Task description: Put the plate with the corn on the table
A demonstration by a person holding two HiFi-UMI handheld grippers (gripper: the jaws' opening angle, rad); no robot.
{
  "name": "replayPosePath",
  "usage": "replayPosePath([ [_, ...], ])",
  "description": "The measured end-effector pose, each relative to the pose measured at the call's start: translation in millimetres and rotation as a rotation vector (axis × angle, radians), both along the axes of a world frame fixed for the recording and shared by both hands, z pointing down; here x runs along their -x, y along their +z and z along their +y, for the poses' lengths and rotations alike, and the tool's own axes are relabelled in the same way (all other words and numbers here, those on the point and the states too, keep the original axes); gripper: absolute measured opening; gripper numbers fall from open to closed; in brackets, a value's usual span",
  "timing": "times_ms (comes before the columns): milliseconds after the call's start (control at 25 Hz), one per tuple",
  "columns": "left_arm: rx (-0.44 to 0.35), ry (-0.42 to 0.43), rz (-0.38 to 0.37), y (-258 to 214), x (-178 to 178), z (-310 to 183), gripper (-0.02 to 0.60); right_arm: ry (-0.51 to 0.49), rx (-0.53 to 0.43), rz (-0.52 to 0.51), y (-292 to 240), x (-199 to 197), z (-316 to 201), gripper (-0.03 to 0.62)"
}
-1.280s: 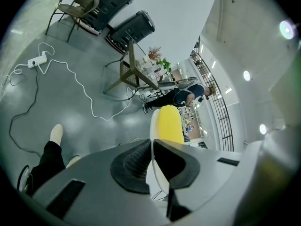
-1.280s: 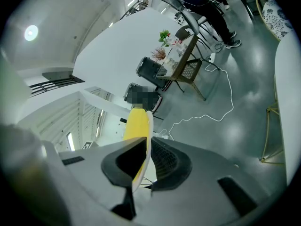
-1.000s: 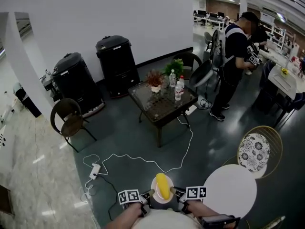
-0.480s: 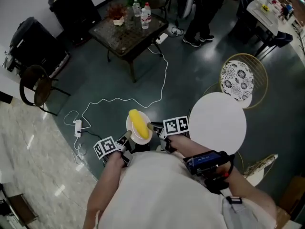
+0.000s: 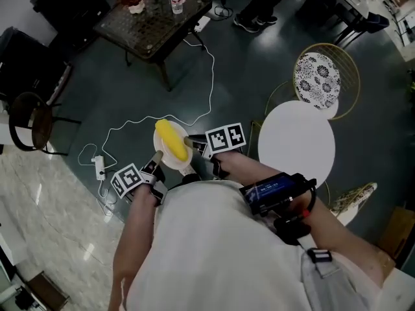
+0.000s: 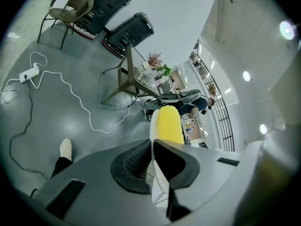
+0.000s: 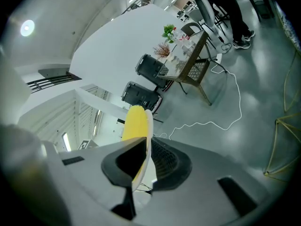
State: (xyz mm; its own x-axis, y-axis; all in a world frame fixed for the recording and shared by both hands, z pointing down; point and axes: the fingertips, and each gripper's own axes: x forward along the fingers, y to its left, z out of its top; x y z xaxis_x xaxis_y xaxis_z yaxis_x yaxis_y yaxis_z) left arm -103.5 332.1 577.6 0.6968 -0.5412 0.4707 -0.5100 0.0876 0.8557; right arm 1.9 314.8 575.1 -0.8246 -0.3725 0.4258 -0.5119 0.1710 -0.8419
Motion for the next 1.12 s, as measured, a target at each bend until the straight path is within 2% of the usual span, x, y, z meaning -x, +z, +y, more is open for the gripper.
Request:
replayPosePath([
  [240, -0.001, 0.037, 0.014, -6.9, 23.2, -55.2, 0.026, 0.038, -0.006, 0.012, -8.1, 22.7, -52.5, 0.035],
  [480, -0.01, 0.087, 0.029, -10.4, 67.0, -121.7, 0.025, 0.086, -0.002, 0.028, -10.1, 66.0, -112.4, 0.035],
  [840, -0.021, 0.123, 0.026, -13.9, 67.3, -134.5, 0.025, 0.113, 0.01, 0.016, -8.5, 67.1, -118.7, 0.037],
  [1120, -0.02, 0.099, 0.033, -2.6, 68.6, -131.3, 0.025, 0.104, 0.017, 0.022, 3.9, 67.7, -117.0, 0.037],
])
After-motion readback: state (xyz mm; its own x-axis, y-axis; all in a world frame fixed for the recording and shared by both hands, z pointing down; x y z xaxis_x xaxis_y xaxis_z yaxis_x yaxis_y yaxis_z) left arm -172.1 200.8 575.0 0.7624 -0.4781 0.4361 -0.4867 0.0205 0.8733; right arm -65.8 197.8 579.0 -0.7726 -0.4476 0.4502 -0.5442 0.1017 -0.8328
